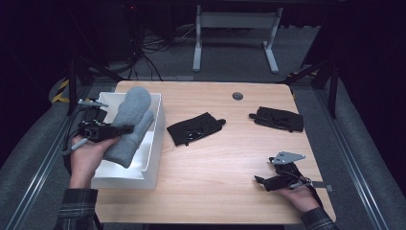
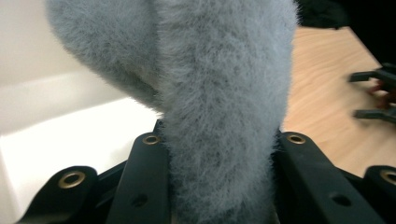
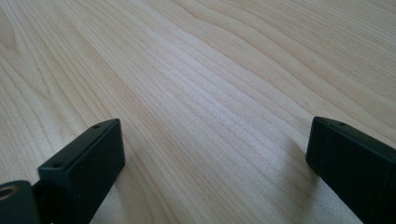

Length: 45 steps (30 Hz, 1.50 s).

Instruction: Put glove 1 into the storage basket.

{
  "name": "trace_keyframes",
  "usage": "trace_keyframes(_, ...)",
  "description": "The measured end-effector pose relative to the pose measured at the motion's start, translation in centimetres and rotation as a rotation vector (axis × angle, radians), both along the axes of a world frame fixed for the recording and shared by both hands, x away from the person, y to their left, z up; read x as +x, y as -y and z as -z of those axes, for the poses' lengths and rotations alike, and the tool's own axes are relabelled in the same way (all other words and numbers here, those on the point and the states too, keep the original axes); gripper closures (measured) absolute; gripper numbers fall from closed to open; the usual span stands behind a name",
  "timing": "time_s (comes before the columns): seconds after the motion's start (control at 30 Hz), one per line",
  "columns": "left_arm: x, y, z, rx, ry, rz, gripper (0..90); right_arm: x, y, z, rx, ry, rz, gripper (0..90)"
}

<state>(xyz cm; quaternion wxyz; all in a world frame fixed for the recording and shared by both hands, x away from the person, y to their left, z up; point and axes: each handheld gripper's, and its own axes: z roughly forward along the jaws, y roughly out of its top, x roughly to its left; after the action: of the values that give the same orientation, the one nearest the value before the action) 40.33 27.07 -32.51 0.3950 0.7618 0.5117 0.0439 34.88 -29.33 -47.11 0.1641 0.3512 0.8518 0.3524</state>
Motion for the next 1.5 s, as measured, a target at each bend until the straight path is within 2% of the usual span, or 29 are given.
trace_keyframes(0.1,0.6,-0.3,1.5,0.005,-0.027,-0.027,68.2,0.0,0.0,0.0,0.000,0.000,0.000,4.6)
trace_keyframes(0.23,1.7,-0.4,4.2,0.025,-0.083,-0.063,68.1,0.0,0.0,0.0,0.000,0.000,0.000,4.6)
trace_keyframes(0.33,2.3,-0.6,5.7,0.021,-0.122,-0.083,67.8,0.0,0.0,0.0,0.000,0.000,0.000,4.6)
trace_keyframes(0.5,3.1,-0.9,7.6,0.033,-0.181,-0.113,66.9,0.0,0.0,0.0,0.000,0.000,0.000,4.4)
trace_keyframes(0.67,3.7,-1.1,9.4,0.074,-0.251,-0.137,64.6,0.0,0.0,0.0,0.001,-0.001,0.001,4.3)
trace_keyframes(0.73,3.9,-0.8,9.7,0.103,-0.267,-0.132,61.5,0.0,0.0,0.0,0.000,-0.001,0.001,4.2)
trace_keyframes(0.8,4.0,-0.8,9.7,0.112,-0.269,-0.124,56.9,0.0,0.0,0.0,0.000,-0.001,0.001,4.1)
trace_keyframes(0.87,4.1,-0.8,9.7,0.121,-0.261,-0.124,46.8,0.0,0.0,0.0,0.000,-0.001,0.001,4.1)
trace_keyframes(0.93,4.1,-0.7,9.5,0.140,-0.233,-0.130,32.5,0.0,-0.1,0.0,-0.001,0.000,0.002,4.1)
trace_keyframes(1.03,3.9,-0.5,8.7,0.170,-0.195,-0.149,19.7,0.0,-0.1,0.0,-0.001,-0.002,0.003,4.0)
trace_keyframes(1.23,3.5,-0.3,5.9,0.169,-0.111,-0.146,15.4,0.0,-0.1,0.0,-0.001,-0.001,0.004,3.8)
trace_keyframes(1.5,2.6,1.0,2.4,0.146,-0.024,-0.078,15.5,0.0,-0.1,0.0,-0.001,-0.002,0.005,3.7)
